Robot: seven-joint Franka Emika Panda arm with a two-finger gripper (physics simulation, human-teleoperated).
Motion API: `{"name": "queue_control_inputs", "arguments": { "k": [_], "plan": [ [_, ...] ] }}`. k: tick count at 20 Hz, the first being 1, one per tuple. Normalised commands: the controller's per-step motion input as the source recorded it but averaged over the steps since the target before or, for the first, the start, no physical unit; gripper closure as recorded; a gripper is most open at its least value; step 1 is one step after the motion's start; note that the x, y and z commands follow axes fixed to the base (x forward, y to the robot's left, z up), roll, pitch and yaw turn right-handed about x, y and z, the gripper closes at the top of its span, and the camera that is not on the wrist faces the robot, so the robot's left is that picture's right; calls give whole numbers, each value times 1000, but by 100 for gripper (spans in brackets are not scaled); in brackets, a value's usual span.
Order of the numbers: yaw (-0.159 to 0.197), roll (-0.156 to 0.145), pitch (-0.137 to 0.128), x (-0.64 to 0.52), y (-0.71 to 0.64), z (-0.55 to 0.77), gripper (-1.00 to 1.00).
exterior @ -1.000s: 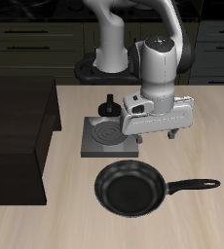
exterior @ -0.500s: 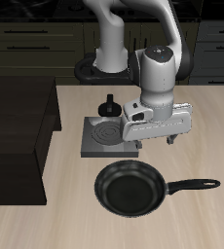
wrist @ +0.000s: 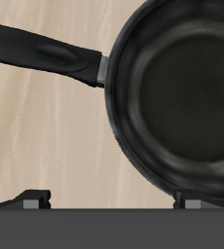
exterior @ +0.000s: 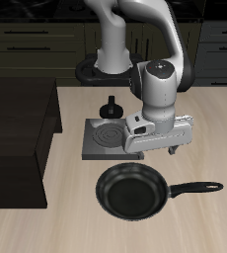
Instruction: Place the frypan on the top layer of the shelf
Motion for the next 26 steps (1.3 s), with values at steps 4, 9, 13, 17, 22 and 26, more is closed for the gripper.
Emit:
{"name": "queue_control_inputs", "arguments": {
  "k": [4, 9, 13, 17, 22, 26],
  "plan": [
    [49, -2, 10, -18, -8, -194, -100],
    [87, 1, 11, 26, -20, -173, -100],
    [30, -11, -14, 14, -91, 116, -100],
    [-3, -23, -27, 98, -197, 257, -100],
    [-10, -20, -6, 48, -149, 52, -100],
    [24, -5, 16, 87, -149, -124, -100]
  ]
}}
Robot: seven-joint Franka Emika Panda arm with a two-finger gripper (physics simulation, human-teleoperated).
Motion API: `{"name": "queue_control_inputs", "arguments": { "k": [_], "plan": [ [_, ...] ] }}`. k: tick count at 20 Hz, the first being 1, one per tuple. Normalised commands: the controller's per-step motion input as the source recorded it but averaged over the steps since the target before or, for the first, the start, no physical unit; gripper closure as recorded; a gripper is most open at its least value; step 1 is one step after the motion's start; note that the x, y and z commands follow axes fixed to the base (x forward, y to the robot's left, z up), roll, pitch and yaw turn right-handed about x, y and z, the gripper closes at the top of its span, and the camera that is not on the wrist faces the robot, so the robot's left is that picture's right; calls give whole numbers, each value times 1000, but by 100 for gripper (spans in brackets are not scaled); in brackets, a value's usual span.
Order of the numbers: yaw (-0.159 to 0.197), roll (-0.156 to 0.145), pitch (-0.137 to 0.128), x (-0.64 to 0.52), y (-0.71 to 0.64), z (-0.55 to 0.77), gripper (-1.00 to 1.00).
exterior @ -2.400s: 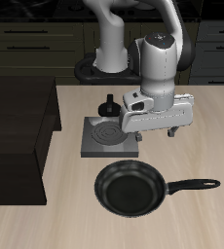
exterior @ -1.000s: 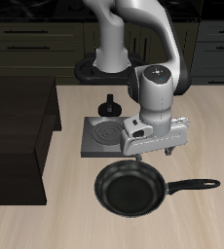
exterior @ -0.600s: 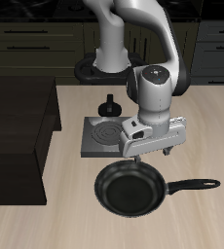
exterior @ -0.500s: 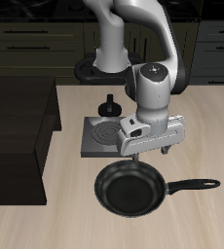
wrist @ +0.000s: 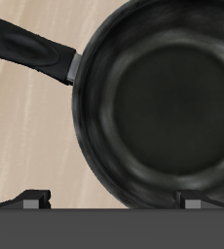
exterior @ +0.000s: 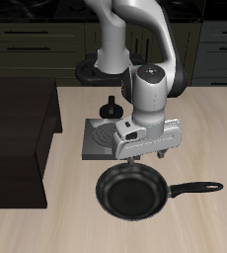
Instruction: Place the frypan on the top layer of the shelf
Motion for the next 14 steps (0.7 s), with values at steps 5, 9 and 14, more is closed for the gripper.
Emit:
{"name": "queue_control_inputs", "arguments": {
  "k": [5, 9, 14],
  "plan": [
    [2, -17, 22, 23, -77, -182, -100],
    [29, 15, 35, -3, 14, -346, -100],
    [8, 2, 47, 0, 30, -381, -100]
  ]
}}
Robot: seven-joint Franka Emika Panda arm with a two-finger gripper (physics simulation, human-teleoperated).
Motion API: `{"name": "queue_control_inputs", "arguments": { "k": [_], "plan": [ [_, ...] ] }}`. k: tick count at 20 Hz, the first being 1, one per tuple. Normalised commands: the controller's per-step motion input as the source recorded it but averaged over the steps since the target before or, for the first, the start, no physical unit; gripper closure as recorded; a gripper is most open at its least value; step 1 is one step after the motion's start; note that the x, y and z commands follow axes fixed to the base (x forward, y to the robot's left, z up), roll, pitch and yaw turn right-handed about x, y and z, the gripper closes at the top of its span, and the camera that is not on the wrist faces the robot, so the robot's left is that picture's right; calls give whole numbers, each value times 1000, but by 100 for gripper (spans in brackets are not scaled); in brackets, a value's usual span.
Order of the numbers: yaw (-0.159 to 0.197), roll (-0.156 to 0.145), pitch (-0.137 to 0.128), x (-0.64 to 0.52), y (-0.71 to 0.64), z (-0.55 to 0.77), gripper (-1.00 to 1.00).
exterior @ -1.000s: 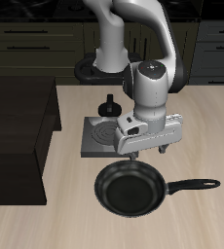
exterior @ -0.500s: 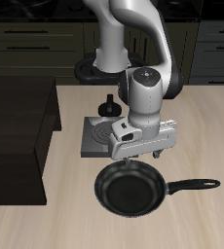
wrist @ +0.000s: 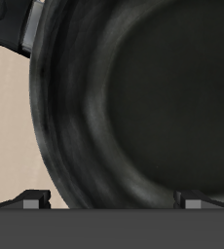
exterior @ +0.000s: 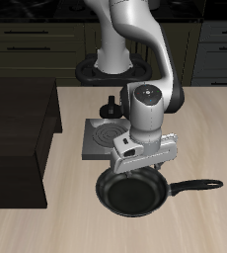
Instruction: Place the frypan on the top layer of the shelf
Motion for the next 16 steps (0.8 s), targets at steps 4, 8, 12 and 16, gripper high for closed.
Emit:
{"name": "queue_control_inputs", "arguments": {
  "k": [4, 8, 12, 16],
  "plan": [
    [0, 7, 28, -50, 82, -255, -100],
    [12, 14, 60, -26, 104, -438, -100],
    [-25, 13, 78, -35, 84, -369, 100],
    [5, 33, 1, -98, 107, -36, 100]
  ]
}}
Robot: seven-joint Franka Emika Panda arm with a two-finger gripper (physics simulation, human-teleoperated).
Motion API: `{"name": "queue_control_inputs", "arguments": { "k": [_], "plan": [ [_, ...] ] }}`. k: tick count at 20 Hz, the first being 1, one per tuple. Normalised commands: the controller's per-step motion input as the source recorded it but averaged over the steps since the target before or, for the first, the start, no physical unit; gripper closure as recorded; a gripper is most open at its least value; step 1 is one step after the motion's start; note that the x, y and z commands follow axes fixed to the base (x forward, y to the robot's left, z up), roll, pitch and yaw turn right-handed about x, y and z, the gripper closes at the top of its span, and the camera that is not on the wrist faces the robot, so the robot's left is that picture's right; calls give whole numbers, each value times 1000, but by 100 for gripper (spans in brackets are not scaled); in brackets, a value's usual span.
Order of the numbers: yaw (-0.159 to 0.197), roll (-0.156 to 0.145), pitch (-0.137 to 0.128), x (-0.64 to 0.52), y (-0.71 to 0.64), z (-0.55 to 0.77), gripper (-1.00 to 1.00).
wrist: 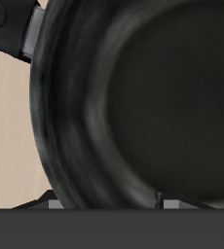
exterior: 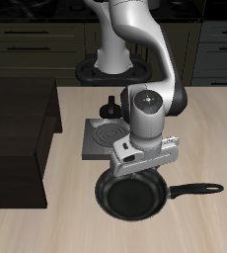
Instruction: Place the frypan on the top layer of the shelf
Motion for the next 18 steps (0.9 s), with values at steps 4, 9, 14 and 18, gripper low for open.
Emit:
{"name": "queue_control_inputs", "arguments": {
  "k": [4, 9, 14, 18],
  "plan": [
    [-7, 28, -24, -59, 108, 154, 100],
    [26, -4, -35, -44, -3, 243, 100],
    [10, -34, -33, -3, -149, 292, 100],
    [-1, -43, -25, -11, -185, 324, 100]
  ]
}}
